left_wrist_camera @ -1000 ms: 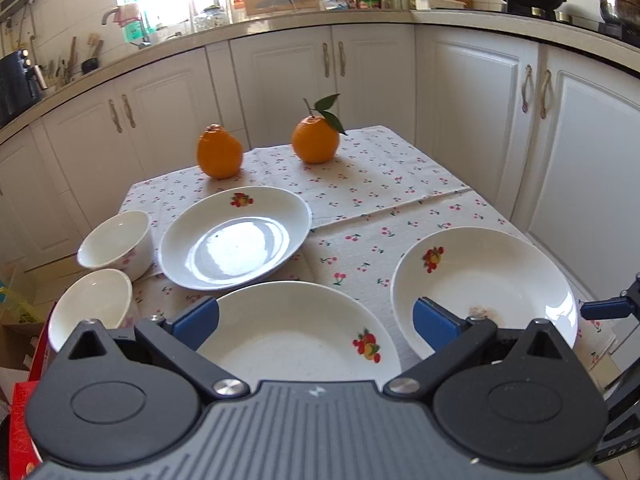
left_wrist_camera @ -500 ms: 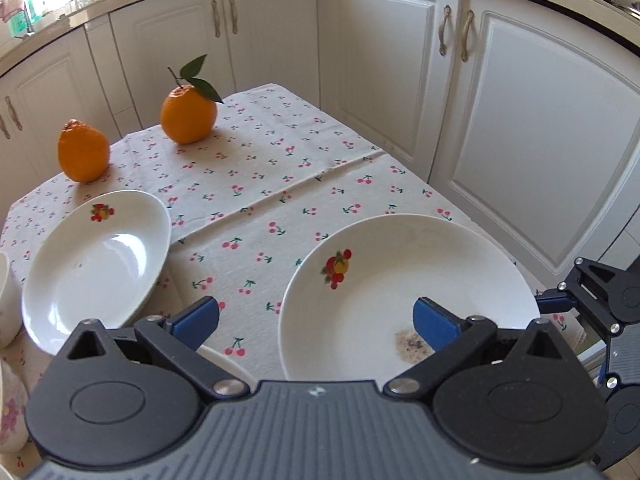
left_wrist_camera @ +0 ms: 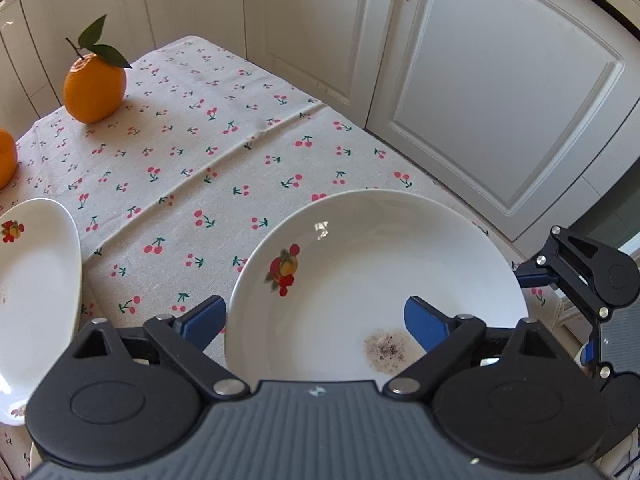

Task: Organize plates and bowls
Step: 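Lift the stained plate with the left gripper, set it down, open, then move the left gripper to the large deep fruit-decal plate and grasp its rim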

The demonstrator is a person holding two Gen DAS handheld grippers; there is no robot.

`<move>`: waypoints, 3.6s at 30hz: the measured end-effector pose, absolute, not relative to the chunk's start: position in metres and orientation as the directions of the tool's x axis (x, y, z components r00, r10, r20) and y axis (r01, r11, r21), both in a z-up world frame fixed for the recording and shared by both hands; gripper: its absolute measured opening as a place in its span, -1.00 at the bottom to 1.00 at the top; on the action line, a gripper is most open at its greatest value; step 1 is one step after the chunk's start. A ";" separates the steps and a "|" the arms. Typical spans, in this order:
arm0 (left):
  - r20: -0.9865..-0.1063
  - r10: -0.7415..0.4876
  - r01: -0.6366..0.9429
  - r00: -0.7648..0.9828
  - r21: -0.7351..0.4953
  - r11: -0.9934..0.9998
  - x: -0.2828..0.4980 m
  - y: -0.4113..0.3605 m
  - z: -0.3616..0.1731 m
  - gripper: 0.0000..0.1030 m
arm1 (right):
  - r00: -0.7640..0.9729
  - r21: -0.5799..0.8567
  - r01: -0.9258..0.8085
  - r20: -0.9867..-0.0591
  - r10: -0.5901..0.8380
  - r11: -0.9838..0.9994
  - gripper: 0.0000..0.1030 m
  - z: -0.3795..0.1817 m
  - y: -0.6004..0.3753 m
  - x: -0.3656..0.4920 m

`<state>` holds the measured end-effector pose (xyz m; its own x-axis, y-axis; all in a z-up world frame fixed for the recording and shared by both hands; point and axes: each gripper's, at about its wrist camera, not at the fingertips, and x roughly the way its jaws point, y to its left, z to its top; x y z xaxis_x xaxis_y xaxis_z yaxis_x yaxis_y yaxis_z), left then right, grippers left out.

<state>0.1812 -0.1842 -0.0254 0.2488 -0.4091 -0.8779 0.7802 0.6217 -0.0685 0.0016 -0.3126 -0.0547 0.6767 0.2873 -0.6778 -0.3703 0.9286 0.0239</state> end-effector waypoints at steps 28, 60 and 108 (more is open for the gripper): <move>-0.919 -0.382 0.788 0.094 -0.166 0.594 0.205 -0.191 -0.037 0.60 | 0.636 -0.004 -0.439 -0.708 0.307 0.899 1.00 -0.051 -0.309 0.012; -0.881 -0.428 0.754 0.199 -0.142 0.642 0.287 -0.213 -0.029 0.59 | 0.655 -0.054 -0.456 -0.696 0.294 0.888 1.00 -0.046 -0.344 0.095; -0.746 -0.499 0.709 0.441 -0.051 0.703 0.159 -0.143 0.049 0.90 | 0.753 -0.046 -0.402 -0.584 0.302 0.914 1.00 0.008 -0.311 0.015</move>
